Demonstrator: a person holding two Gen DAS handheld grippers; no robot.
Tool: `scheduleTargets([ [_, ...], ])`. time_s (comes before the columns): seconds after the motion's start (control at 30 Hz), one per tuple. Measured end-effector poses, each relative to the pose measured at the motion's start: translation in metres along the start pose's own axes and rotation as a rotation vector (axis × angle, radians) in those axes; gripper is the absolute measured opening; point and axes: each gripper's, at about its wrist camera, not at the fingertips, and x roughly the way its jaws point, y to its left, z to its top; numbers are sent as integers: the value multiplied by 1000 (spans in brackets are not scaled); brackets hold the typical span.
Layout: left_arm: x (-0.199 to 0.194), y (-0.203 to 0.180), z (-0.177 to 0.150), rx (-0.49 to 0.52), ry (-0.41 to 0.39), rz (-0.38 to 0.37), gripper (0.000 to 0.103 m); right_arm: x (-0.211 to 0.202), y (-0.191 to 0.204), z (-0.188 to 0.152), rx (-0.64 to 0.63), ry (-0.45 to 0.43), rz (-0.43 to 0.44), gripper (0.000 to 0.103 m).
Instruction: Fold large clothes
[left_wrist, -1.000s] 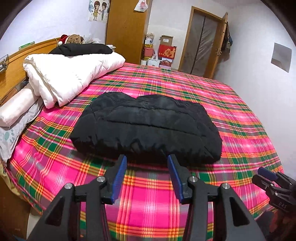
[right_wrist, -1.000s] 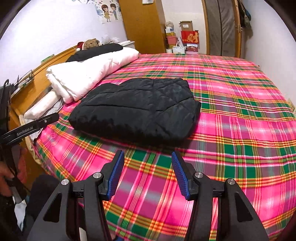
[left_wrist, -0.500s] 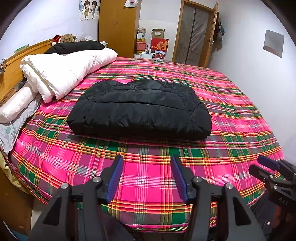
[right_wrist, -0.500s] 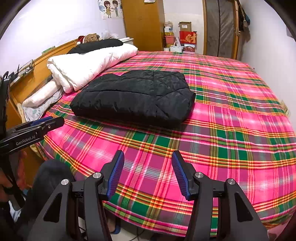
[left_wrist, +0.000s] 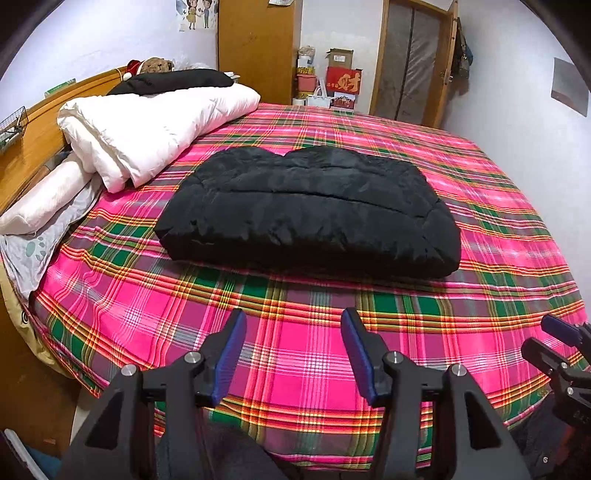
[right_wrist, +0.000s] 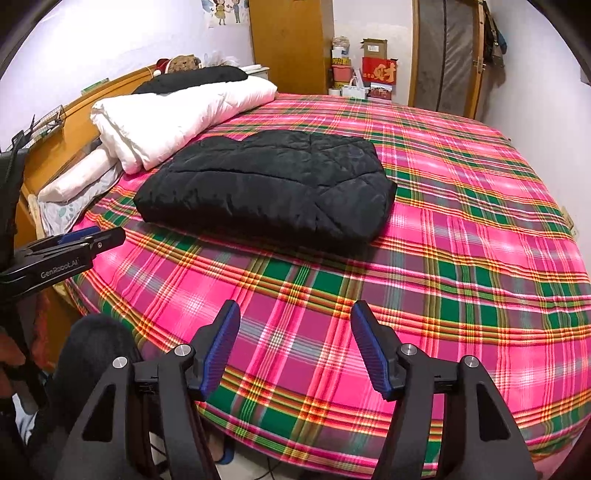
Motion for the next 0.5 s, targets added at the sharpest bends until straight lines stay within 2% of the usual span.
scheduleTargets([
  [0.5,5,0,-2,-4,15,-27,55,10,3,2,-3,32,6,63],
])
